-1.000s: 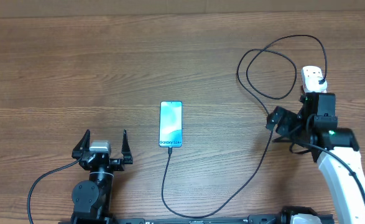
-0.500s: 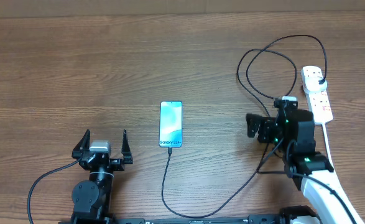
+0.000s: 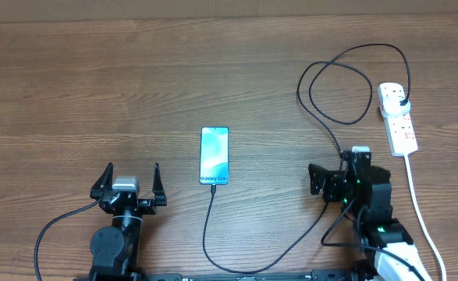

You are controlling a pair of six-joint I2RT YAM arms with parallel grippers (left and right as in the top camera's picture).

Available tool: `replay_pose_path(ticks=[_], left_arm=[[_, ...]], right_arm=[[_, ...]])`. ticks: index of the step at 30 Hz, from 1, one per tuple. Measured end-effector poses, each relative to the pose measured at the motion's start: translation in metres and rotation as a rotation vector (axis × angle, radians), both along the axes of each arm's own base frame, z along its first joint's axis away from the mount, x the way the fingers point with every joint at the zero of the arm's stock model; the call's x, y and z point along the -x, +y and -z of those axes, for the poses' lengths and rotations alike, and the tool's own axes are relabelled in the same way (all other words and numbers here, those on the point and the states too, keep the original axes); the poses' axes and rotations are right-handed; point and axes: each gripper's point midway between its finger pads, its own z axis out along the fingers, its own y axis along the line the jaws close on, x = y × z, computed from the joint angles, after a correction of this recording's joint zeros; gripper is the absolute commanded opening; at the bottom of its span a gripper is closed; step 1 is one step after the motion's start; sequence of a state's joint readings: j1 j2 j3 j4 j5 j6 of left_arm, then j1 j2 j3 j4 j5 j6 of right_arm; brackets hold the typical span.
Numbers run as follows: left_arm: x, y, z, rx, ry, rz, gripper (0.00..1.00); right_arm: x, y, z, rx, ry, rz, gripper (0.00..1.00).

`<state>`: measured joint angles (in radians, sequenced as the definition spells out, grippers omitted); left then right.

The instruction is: Plug charger to phone and switch on socket

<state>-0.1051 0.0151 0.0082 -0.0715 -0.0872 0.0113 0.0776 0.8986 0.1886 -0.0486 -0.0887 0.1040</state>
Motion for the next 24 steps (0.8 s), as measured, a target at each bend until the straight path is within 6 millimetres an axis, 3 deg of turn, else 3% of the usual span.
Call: replay_pose_path(ticks=[9, 17, 24], left_arm=[[0.000, 0.000, 0.000, 0.000, 0.000, 0.000, 1.00], [0.000, 0.000, 0.000, 0.000, 0.000, 0.000, 0.99], [0.000, 0.000, 0.000, 0.000, 0.000, 0.000, 0.99]], right_arm=[[-0.019, 0.001, -0.040, -0.018, -0.243, 0.002, 1.00], [-0.018, -0.002, -0.054, -0.017, -0.372, 0.019, 1.00], [-0.012, -0.006, -0.050, -0.013, -0.380, 0.032, 1.00]])
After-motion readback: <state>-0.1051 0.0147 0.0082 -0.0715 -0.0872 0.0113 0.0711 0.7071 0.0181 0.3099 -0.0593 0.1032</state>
